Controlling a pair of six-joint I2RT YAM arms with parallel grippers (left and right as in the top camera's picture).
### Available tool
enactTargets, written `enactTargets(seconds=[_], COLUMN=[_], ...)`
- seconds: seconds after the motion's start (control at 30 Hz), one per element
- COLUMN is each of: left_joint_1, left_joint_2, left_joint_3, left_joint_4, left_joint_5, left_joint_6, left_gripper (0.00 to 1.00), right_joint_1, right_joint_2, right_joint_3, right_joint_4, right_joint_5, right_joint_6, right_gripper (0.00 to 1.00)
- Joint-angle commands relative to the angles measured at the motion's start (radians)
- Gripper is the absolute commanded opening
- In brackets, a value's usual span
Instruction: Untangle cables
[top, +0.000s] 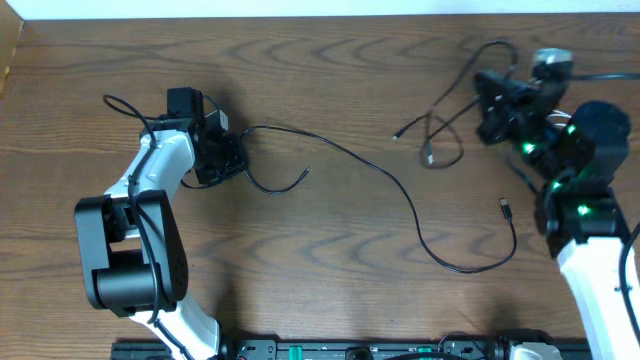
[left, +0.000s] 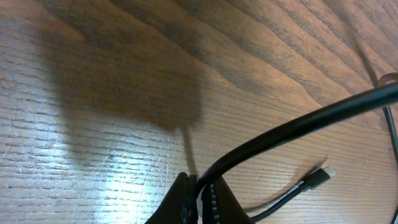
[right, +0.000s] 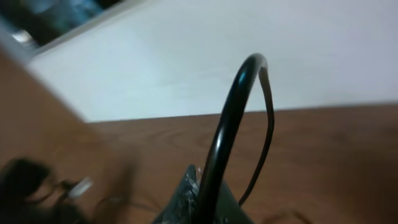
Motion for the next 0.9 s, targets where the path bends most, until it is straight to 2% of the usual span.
enactTargets(seconds=[0.0,0.1,0.3,0.5,0.53,0.57,0.63,0.7,0.87], left_joint_1=[-0.002,-0.002,-0.002,-0.002,-0.002,-0.002,-0.002,-0.002,-0.002], left_joint_2=[0.002,0.002,0.002,0.002,0.002,0.002,0.002,0.002,0.002], left_joint_3=[-0.008,-0.008,-0.008,-0.008,-0.008,-0.008,-0.008,-0.008,-0.009], left_joint_4=[0.0,0.0,0.003,0.007,0.008,0.01,0.011,0.011,0.012], left_joint_5=[-0.013,-0.013,-0.013,-0.013,-0.013,-0.013,-0.013,-0.013,-0.013], left_joint_6=[-0.005,-0.005,-0.005,-0.006,-0.006,-0.006,-0.006,-0.006,-0.006], left_gripper=[0.08,0.08,0.08,0.08,0.08,0.08,0.08,0.08,0.08], right_joint_1=[-0.098,-0.21,-0.349,-0.465,-0.475,-0.482,-0.487,-0.486,-0.46], right_joint_2=[0.046,0.096,0.125,0.13,0.132,0.135,0.14,0.146,0.151], right_joint_3=[0.005,0.005,0.005,0.005,0.005,0.005,0.005,0.005,0.004], right_joint_4=[-0.001,-0.001,-0.016,-0.113,-0.133,-0.151,-0.185,-0.225,-0.338], right_joint_5=[0.017,0.013,0.014,0.027,0.035,0.038,0.037,0.035,0.032], right_joint_6=[0.045,0.093,0.102,0.101,0.098,0.09,0.075,0.072,0.072], right_gripper=[0.01,0.01,0.01,0.02,0.06,0.2,0.61,0.98,0.99])
